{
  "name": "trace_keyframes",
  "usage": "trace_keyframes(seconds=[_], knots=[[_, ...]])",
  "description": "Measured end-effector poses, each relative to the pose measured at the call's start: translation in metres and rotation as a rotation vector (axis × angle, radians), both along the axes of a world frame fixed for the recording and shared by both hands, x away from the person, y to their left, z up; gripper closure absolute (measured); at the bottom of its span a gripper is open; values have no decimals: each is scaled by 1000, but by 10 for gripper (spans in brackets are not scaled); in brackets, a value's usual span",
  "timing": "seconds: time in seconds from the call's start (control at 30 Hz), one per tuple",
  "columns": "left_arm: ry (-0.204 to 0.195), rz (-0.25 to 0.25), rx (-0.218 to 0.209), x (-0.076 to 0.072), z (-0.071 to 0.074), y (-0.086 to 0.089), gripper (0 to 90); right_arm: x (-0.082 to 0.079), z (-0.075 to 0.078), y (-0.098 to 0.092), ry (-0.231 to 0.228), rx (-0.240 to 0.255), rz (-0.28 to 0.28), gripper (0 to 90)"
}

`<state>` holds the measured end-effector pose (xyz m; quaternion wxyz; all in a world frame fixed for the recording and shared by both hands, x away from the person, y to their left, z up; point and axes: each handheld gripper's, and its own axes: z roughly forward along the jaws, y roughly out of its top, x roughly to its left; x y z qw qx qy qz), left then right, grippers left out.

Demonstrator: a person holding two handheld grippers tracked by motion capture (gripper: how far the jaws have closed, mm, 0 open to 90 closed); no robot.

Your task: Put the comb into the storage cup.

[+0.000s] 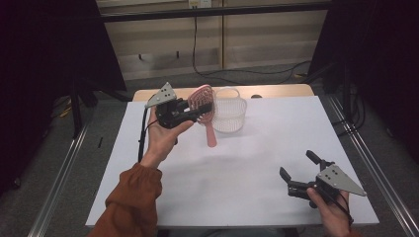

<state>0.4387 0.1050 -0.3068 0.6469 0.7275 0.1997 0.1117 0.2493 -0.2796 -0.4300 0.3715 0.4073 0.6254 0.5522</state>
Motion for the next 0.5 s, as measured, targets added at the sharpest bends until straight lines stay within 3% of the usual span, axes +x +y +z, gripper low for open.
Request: trace_keyframes(seconds=[0.1,0.5], knots=[[7,1,-8,3,1,0,641,0,0,0,-2,-3,3,4],[-23,34,-17,15,17,-4,642,0,0,0,5,3,12,4]])
